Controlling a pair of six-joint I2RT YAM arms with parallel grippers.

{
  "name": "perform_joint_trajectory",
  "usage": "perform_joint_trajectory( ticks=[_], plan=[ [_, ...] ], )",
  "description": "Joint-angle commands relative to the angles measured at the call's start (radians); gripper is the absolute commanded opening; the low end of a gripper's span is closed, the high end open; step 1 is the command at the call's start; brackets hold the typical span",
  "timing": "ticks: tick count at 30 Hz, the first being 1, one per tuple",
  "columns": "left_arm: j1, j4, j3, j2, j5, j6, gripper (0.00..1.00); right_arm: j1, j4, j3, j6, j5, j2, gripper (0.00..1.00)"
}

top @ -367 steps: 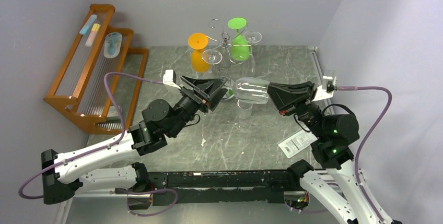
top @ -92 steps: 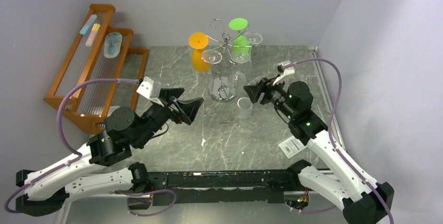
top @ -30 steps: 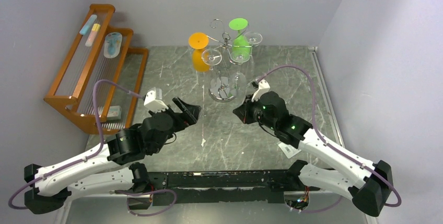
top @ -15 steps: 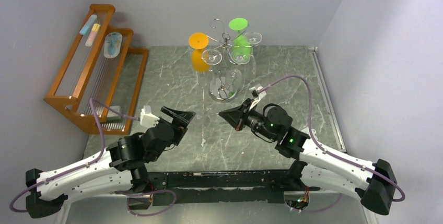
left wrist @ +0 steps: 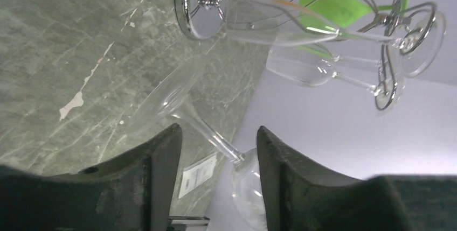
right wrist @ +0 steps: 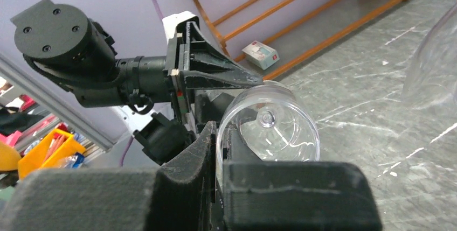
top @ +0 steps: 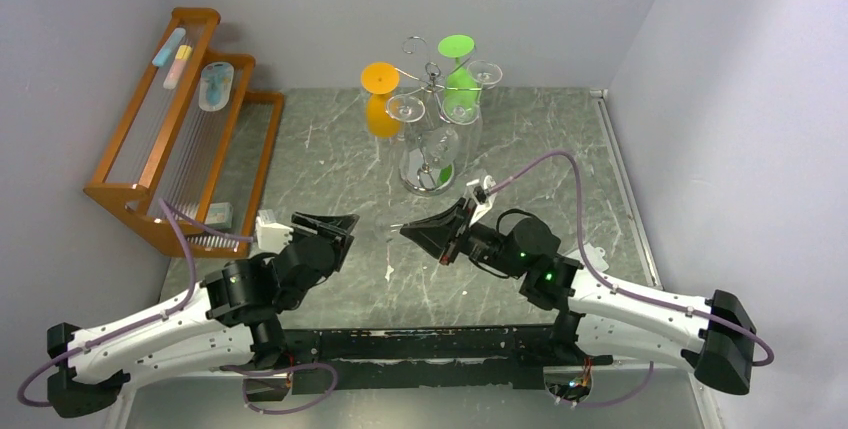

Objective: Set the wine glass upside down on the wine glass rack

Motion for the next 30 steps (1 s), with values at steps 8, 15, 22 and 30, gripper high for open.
perform_joint_trajectory(
  ticks=[8,15,22,30],
  plan=[
    [0.000,-0.047,0.022,0.020,-0.113,-0.085,0.43,0.047,0.189,0.000,-0.033,-0.053,0.030,0.00],
    [0.000,-0.115,0.056,0.050,-0.116,-0.131,0.55,0.064,0.239,-0.007,-0.049,-0.046,0.041,0.00],
    [0.000,-0.124,0.063,0.052,-0.150,-0.168,0.43,0.070,0.292,-0.023,-0.046,-0.096,0.055,0.00],
    [0.000,-0.038,0.044,0.019,-0.180,-0.152,0.32,0.075,0.361,-0.074,-0.065,-0.135,0.045,0.00]
  ],
)
